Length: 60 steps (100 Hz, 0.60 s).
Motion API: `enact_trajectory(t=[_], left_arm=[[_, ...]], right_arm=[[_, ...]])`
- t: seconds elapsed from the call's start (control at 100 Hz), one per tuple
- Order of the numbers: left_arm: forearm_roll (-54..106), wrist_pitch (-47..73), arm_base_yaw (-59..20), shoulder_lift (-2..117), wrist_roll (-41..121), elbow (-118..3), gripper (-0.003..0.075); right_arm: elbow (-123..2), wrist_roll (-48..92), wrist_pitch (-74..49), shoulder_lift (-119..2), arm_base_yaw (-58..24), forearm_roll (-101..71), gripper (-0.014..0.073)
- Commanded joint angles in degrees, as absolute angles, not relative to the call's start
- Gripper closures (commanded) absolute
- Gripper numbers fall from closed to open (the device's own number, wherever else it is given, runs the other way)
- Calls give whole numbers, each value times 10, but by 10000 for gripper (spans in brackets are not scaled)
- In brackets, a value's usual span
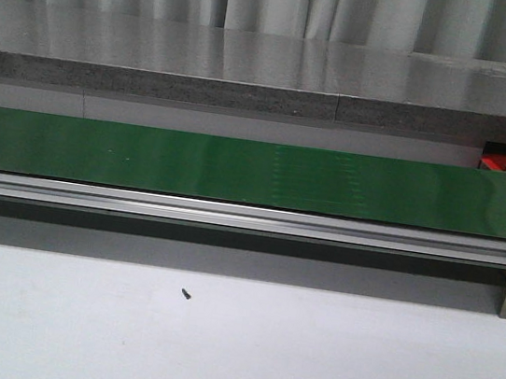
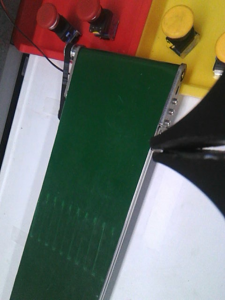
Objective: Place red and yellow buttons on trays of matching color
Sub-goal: 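Move the left gripper back over the buttons on the table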
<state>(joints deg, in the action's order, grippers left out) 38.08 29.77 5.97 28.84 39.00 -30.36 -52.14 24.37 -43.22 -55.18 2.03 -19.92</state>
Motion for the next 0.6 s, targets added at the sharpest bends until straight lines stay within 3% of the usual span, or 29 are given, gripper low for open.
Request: enact_trajectory(t=[0.0, 0.32, 0.59], left_arm=[[401, 260, 55, 291, 390, -321, 150], [386, 244, 66, 308, 320, -346, 156], [252, 324, 155, 462, 183, -499, 156]], right_arm=[[-537, 249, -404, -542, 20, -204, 690], [-537, 249, -404, -542, 20, -204, 690], [-537, 249, -404, -542, 20, -204, 690]])
